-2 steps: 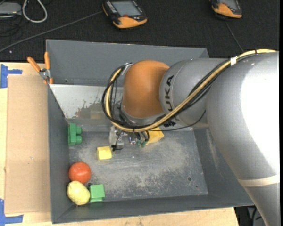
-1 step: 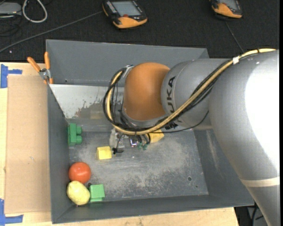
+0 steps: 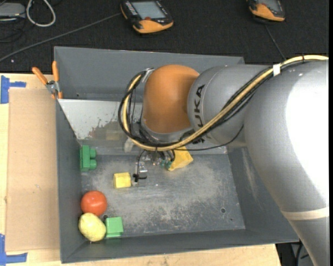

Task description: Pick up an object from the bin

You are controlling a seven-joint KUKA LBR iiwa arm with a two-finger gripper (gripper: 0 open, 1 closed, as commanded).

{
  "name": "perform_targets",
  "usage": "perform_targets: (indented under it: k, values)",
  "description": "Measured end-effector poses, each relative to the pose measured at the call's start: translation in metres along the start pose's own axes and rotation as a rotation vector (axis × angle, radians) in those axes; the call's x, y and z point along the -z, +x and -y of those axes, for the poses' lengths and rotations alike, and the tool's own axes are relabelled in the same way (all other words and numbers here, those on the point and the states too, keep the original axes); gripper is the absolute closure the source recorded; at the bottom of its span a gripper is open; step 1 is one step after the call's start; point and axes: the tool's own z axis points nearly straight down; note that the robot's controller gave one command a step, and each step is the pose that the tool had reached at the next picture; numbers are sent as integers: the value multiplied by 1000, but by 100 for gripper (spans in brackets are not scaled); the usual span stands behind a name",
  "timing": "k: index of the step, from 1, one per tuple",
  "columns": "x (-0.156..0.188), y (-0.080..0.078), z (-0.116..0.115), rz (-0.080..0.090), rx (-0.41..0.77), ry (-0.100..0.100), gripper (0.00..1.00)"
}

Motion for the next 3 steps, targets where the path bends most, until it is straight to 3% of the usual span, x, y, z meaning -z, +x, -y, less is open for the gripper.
perform_targets:
  k: [1, 2, 3]
  values:
    - [0, 0, 0, -1, -1, 0, 0]
    - [-23, -5, -73, 2, 55, -1, 0]
    - [-21, 17, -99, -1, 116, 5, 0]
